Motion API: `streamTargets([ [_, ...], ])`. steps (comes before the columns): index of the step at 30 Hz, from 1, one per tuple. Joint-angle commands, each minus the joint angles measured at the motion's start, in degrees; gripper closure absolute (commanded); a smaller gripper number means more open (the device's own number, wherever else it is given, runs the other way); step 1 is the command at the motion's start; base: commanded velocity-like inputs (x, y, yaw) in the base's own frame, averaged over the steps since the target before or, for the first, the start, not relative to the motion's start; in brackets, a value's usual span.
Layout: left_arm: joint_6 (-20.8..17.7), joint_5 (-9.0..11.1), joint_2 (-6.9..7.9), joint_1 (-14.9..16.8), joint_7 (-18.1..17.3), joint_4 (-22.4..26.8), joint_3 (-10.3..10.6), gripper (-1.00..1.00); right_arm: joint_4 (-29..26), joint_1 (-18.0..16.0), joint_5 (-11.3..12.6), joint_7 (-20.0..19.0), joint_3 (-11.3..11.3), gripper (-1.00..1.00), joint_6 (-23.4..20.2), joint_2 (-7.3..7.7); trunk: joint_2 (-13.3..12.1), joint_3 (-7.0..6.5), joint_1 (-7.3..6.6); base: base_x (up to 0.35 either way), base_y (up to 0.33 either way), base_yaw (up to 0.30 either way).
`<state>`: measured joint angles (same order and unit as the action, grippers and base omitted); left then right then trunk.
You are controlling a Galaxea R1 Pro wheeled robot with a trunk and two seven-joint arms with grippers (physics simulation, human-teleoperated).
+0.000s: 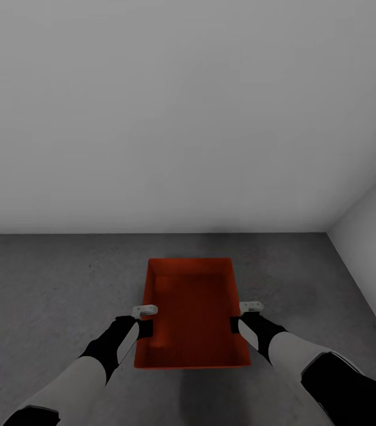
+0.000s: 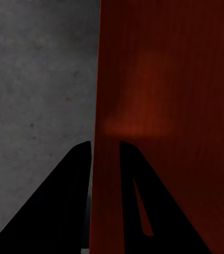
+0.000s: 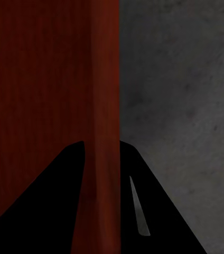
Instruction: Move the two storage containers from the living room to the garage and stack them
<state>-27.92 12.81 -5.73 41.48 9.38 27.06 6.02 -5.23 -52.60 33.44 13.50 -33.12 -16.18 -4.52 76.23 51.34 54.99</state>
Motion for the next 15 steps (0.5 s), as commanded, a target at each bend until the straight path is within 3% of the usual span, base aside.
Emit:
streamTargets([
  [1,-0.6,-0.9,0.11,0.0,2.9,0.0,-1.2,1.00,-0.2,0.0,-1.8,0.7,1.6,1.00,-0.2,0.22,0.0,0.03,0.00,0.000,0.000,0.000],
  [15,-0.6,-0.9,0.11,0.0,2.9,0.0,-1.2,1.00,-0.2,0.0,-1.8,0.7,1.6,1.00,-0.2,0.30,0.0,0.03,0.00,0.000,0.000,0.000],
])
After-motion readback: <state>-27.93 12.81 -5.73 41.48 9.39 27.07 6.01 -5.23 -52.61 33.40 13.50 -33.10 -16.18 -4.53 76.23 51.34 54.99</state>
